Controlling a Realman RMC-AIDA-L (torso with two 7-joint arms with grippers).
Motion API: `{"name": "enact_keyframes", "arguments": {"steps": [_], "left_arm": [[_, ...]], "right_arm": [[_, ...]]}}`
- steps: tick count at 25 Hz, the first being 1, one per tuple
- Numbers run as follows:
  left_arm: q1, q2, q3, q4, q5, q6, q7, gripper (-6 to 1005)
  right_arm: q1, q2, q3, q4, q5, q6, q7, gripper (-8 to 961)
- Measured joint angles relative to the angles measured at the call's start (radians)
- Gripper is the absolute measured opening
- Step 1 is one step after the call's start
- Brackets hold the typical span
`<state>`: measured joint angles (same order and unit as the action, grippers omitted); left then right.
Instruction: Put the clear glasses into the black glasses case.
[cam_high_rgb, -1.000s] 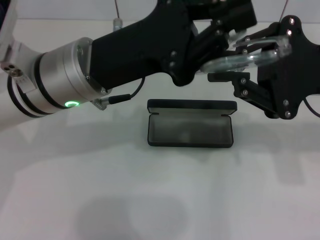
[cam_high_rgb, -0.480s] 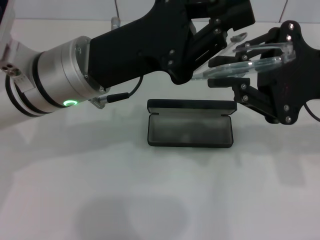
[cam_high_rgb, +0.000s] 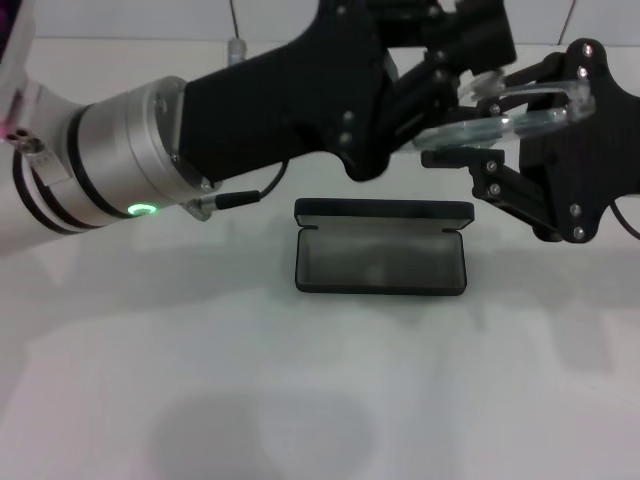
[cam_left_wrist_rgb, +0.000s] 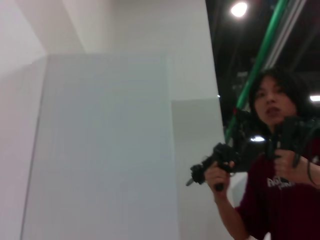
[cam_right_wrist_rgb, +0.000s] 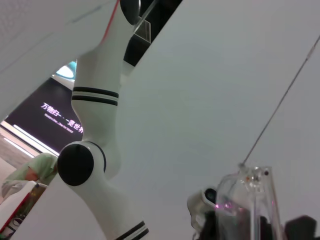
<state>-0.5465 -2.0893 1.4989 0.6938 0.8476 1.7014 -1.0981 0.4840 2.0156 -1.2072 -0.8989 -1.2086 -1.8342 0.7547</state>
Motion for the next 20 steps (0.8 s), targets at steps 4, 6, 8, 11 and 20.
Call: {"name": "enact_keyframes", "arguments": {"steps": [4,6,8,11,20], "left_arm": [[-0.005,0.001,0.001,0.012,0.027,0.002,-0.001,152],[-0.004,0.001,0.001,0.014,0.030,0.002,-0.001,152],[0.000,0.000,0.000,0.014,0.029,0.002,0.000,152],[0.011,0.000,-0.013,0.014,0.027,0.003,0.004,153],[0.087,0.034,-0.151,0.021,0.041,0.015,-0.001,153]], "right_arm": [[0.000,-0.002,0.000,0.002,0.000,0.007,0.000,118],[-0.001,-0.002,0.000,0.002,0.000,0.007,0.000,118],[-0.001,-0.002,0.000,0.002,0.000,0.008,0.000,118],[-0.002,-0.002,0.000,0.003,0.000,0.008,0.004,118],[-0.048,-0.002,-0.001,-0.073,-0.058,0.019,0.108,117]]}}
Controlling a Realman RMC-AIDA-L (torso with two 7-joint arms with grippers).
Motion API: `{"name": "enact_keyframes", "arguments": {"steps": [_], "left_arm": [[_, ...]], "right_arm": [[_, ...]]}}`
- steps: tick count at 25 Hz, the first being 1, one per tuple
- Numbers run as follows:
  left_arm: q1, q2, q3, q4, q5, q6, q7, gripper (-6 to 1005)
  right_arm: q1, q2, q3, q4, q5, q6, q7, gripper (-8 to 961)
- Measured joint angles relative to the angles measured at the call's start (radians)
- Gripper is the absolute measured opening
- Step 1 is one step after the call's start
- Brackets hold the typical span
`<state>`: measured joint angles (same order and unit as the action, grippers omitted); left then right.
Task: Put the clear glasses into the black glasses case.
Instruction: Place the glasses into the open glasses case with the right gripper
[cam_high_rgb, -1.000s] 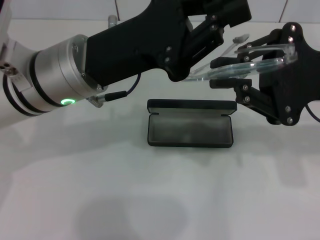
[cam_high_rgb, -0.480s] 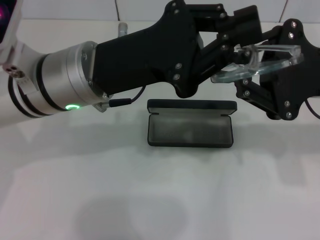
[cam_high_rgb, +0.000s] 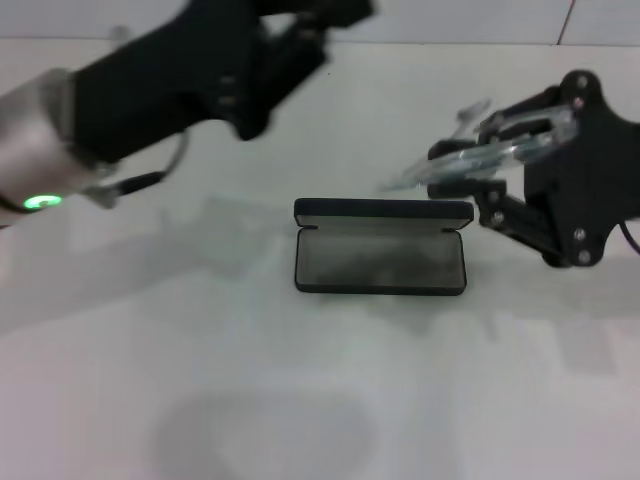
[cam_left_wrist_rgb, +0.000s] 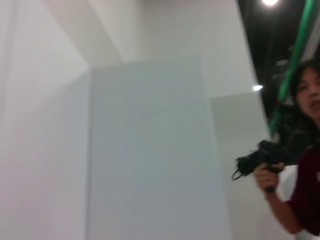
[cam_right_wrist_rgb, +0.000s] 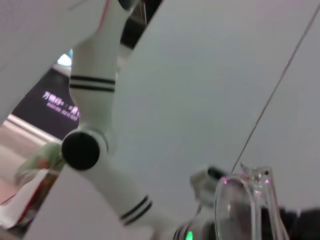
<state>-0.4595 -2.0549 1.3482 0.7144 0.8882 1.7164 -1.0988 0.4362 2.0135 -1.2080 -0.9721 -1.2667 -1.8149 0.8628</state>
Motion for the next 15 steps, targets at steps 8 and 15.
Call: {"name": "enact_keyframes", "arguments": {"steps": [8,15], "left_arm": [[0.148,0.066,-0.069,0.087,0.040,0.026,-0.034,154],[0.160,0.054,-0.138,0.098,0.159,0.039,-0.062,154]], "right_arm": [[0.056,-0.001,-0.009,-0.496,-0.540,0.097,0.832,117],[0.371,-0.004,-0.011,-0.513,-0.912,-0.122,1.301,117]]}}
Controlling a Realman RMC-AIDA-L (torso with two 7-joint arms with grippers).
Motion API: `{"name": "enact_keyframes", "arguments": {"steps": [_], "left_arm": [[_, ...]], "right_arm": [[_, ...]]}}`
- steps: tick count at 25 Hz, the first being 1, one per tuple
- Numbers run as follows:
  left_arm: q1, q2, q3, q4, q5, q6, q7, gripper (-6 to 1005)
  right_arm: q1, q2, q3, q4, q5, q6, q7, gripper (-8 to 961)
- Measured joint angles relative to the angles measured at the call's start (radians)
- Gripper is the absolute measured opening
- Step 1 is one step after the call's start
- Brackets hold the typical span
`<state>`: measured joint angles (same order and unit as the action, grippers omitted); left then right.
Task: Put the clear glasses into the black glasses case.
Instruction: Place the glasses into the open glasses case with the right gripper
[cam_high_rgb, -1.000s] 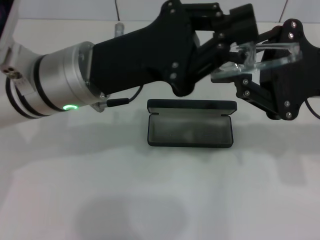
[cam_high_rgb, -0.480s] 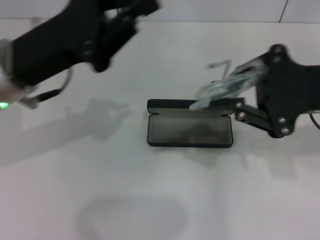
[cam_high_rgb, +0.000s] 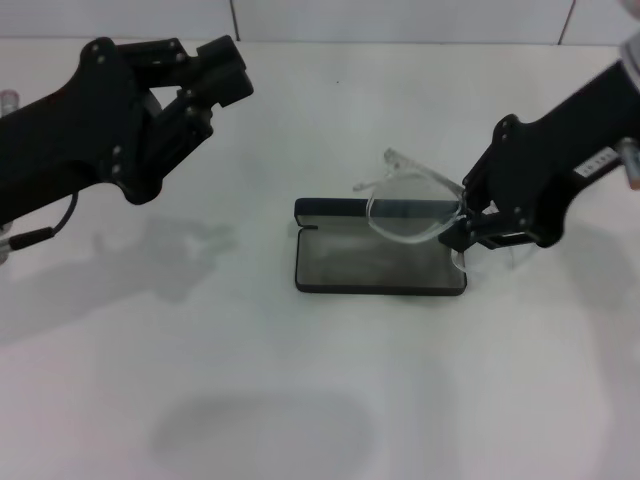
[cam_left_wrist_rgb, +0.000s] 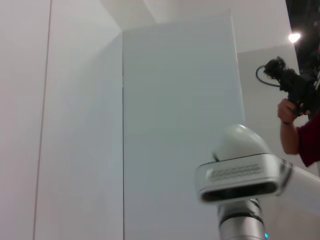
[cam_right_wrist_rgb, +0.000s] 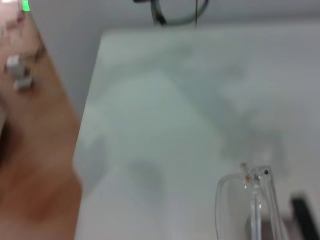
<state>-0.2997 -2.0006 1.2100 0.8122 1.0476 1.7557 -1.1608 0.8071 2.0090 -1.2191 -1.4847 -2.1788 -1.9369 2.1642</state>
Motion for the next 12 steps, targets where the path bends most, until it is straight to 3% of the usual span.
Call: {"name": "enact_keyframes", "arguments": {"steps": [3,7,12], "left_arm": [[0.005,-0.006,-0.021,0.000,0.008,0.010,0.006,154],[0.016,-0.009,-0.029,-0.005,0.009,0.013,0.016,155],[0.034,-0.021,-0.038,-0.012,0.009,0.013,0.039,155]], "right_arm": [[0.126,0.008,-0.020,0.125,-0.127,-0.032,0.053,117],[0.268,0.013,-0.124,0.327,-0.251,0.024,0.074,117],[0.362,0.017,-0.281,0.481,-0.263,0.157,0.067,117]]}}
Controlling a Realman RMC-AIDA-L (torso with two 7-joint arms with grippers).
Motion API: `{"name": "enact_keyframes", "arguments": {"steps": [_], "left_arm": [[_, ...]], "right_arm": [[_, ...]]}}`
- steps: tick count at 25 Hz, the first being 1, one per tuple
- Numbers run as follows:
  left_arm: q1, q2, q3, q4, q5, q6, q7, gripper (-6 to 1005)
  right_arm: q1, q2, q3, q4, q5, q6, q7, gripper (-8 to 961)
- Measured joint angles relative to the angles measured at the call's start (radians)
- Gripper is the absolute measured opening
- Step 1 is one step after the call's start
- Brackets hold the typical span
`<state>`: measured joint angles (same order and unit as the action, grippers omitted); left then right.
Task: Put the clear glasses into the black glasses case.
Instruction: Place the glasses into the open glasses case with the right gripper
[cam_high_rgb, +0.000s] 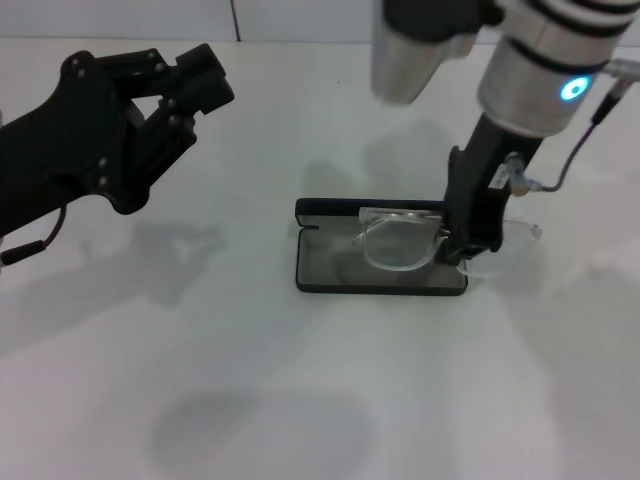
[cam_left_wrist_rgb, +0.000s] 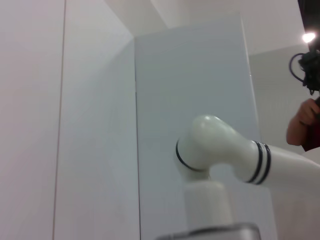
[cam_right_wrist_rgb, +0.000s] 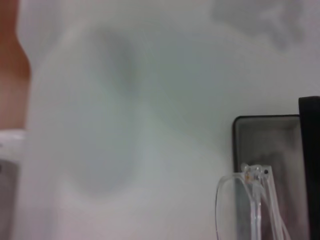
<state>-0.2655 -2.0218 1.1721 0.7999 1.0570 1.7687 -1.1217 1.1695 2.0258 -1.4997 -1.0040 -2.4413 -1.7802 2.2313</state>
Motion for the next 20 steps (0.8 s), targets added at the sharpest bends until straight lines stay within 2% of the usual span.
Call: {"name": "enact_keyframes", "arguments": {"steps": [4,7,20], "left_arm": [[0.002,-0.014,-0.006,0.000,0.001,0.000,0.003,155],[0.003,-0.017,-0.006,-0.002,0.004,0.000,0.004,155],[0.005,-0.012,-0.008,-0.003,0.013,0.006,0.005,156]], "right_arm": [[0.012,0.002,-0.109,0.025,0.022,0.092,-0.006,117],[0.021,0.002,-0.147,0.055,0.067,0.131,-0.019,117],[0.014,0.002,-0.156,0.154,0.109,0.261,-0.068,117]]}}
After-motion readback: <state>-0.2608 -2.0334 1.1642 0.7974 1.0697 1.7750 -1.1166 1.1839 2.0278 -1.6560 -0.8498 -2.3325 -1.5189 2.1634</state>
